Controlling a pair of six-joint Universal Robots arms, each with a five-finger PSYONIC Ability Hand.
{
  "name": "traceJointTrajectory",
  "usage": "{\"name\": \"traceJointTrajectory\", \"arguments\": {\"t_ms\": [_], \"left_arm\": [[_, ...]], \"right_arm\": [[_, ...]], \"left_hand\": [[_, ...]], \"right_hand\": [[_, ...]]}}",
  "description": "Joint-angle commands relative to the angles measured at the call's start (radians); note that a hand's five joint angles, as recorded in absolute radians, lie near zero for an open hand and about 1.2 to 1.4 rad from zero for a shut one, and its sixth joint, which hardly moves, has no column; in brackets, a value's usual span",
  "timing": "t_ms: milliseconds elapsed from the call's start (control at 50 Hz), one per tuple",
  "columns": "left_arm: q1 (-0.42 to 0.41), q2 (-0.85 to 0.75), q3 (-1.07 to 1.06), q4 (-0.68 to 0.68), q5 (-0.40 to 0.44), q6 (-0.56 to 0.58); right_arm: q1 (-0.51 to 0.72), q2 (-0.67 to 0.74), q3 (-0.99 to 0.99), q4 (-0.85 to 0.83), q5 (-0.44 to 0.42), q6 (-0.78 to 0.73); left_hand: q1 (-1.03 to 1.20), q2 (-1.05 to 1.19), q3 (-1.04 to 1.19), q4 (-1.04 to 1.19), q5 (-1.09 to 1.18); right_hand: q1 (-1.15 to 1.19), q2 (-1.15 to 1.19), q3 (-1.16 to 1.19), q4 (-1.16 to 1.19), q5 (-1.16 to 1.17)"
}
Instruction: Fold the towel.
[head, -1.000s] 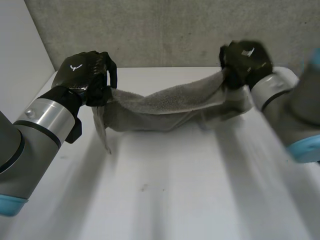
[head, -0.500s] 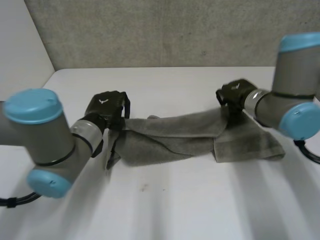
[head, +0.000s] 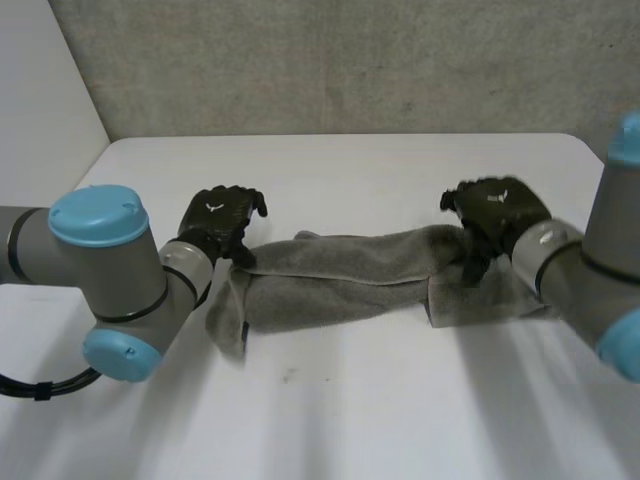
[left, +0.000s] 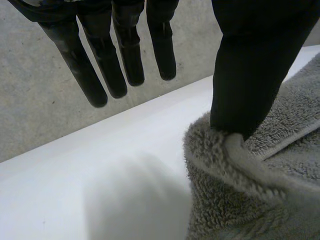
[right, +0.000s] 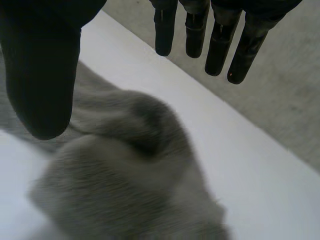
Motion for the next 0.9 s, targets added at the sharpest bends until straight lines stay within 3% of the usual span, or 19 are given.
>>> {"name": "traceJointTrajectory", "arguments": {"t_ms": [20, 200, 340, 460, 520, 600, 620, 800, 900], "left_arm": [[-0.001, 0.05, -0.052, -0.002, -0.003, 0.001], [-0.007, 0.044, -0.056, -0.004, -0.11, 0.002], [-0.015, 0.046, -0.056, -0.005, -0.115, 0.002], [-0.036, 0.053, -0.058, -0.031, -0.117, -0.001], [-0.038, 0.056, -0.058, -0.054, -0.118, -0.005], [-0.044, 0.058, -0.061, -0.073, -0.121, -0.008], [-0.048, 0.059, -0.061, -0.077, -0.121, -0.01], [-0.087, 0.059, -0.07, -0.079, -0.121, -0.011], [-0.104, 0.058, -0.072, -0.081, -0.117, -0.011]], "right_arm": [[0.0, -0.011, 0.185, -0.14, -0.01, 0.175], [0.03, 0.068, 0.253, -0.282, 0.018, 0.206], [0.033, 0.144, 0.243, -0.411, 0.081, 0.145], [0.024, 0.187, 0.236, -0.463, 0.082, 0.062], [0.02, 0.208, 0.23, -0.496, 0.085, 0.025], [0.017, 0.201, 0.231, -0.534, 0.085, 0.013], [0.013, 0.191, 0.231, -0.54, 0.085, 0.017], [-0.058, 0.043, 0.257, -0.497, 0.07, 0.019], [-0.119, -0.02, 0.247, -0.323, -0.016, 0.019]], "left_hand": [[0.01, 0.009, 0.008, 0.01, 0.011], [0.016, 0.015, 0.014, 0.016, 0.017], [0.022, 0.021, 0.02, 0.022, 0.023], [0.019, 0.018, 0.017, 0.019, 0.02], [0.016, 0.015, 0.014, 0.016, 0.017], [0.013, 0.012, 0.011, 0.013, 0.014], [0.013, 0.012, 0.011, 0.013, 0.014], [-0.031, -0.032, -0.032, -0.031, -0.03], [-0.037, -0.038, -0.038, -0.037, -0.036]], "right_hand": [[0.139, 0.099, 0.087, 0.086, 0.09], [0.183, 0.143, 0.131, 0.13, 0.134], [0.4, 0.36, 0.348, 0.347, 0.351], [0.556, 0.516, 0.504, 0.503, 0.507], [0.72, 0.68, 0.668, 0.667, 0.672], [1.129, 1.089, 1.077, 1.076, 1.08], [1.13, 1.09, 1.078, 1.077, 1.082], [1.13, 1.09, 1.078, 1.077, 1.082], [1.13, 1.09, 1.078, 1.077, 1.082]]}}
